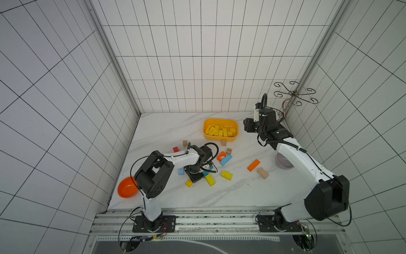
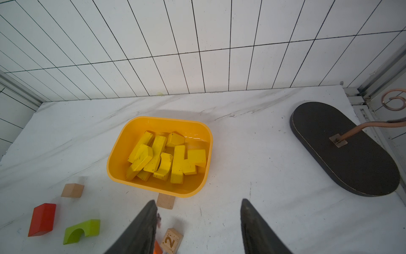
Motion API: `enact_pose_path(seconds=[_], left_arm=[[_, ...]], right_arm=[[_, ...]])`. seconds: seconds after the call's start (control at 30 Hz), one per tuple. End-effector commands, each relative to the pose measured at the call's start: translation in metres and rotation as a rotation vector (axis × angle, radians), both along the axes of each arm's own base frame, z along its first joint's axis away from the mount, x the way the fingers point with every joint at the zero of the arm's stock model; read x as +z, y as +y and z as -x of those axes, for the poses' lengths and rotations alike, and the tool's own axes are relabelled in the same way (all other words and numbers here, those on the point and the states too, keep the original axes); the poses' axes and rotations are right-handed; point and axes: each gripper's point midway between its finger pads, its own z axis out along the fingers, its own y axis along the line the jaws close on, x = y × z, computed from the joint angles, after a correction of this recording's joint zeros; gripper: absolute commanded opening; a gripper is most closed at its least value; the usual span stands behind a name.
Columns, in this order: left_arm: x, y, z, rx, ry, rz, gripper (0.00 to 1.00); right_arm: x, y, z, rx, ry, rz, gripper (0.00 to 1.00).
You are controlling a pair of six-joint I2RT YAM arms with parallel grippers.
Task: Pick out the yellow building blocks
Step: Pick up the building block from the center of the board, then place the building block in the storage box.
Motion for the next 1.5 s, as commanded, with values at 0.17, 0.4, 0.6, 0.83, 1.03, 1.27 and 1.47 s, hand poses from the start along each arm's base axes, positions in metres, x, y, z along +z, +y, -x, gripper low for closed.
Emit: enact_pose_path(seconds=[0.17, 0.4, 0.6, 0.83, 1.03, 1.27, 1.47], left_arm=[[-0.008, 0.013, 0.001, -0.016, -0.022, -0.04, 0.23], [0.006, 0.012, -0.003, -0.044, -0.049, -0.027, 0.11], [0.056, -0.01, -0.038, -0.025, -0.143, 0.077, 0.11], [0.127, -0.054, -0.118, 0.022, -0.309, 0.232, 0.11], [0.16, -0.084, -0.187, 0.04, -0.427, 0.323, 0.11], [0.154, -0.087, -0.27, 0.117, -0.553, 0.39, 0.11], [0.146, -0.09, -0.317, 0.159, -0.656, 0.486, 0.11]], right_arm=[[-0.011, -0.001, 0.007, 0.008, 0.013, -0.009, 0.6], [-0.002, -0.002, 0.01, 0.009, -0.003, -0.018, 0.6], [0.006, -0.005, 0.018, 0.005, -0.012, -0.016, 0.6], [0.002, -0.005, 0.039, 0.025, 0.009, -0.044, 0.59], [-0.008, -0.013, 0.066, 0.022, 0.031, -0.045, 0.59], [-0.034, -0.02, 0.096, 0.025, 0.084, -0.052, 0.59], [-0.048, -0.026, 0.113, 0.006, 0.122, -0.044, 0.59]])
